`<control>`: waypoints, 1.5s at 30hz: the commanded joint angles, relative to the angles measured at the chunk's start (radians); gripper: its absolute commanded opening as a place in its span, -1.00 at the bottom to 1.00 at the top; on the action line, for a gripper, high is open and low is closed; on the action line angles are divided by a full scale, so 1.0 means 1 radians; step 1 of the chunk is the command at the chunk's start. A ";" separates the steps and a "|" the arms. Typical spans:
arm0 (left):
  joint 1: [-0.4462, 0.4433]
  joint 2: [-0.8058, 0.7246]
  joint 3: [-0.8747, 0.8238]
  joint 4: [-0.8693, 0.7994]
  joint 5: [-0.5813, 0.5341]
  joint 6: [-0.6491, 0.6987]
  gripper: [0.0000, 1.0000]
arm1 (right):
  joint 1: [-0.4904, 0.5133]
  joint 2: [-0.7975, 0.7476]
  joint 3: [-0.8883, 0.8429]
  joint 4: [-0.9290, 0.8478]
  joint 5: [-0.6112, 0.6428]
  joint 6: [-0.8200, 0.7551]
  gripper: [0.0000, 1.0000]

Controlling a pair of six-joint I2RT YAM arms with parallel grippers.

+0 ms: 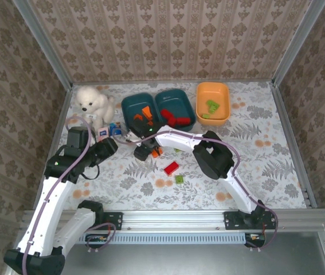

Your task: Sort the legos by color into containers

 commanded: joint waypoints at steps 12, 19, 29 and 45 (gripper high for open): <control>0.006 0.003 -0.070 0.069 0.068 0.013 0.18 | 0.015 -0.219 -0.108 0.042 0.017 0.072 -0.45; -0.060 0.091 -0.095 0.214 0.129 0.024 0.19 | -0.117 -0.394 -0.187 0.084 0.023 0.196 -0.46; -0.223 0.389 0.048 0.373 0.153 0.073 0.20 | -0.349 -0.186 0.038 0.069 0.157 0.343 -0.48; -0.244 0.516 0.145 0.377 0.159 0.102 0.20 | -0.405 0.154 0.346 -0.071 0.267 0.407 -0.36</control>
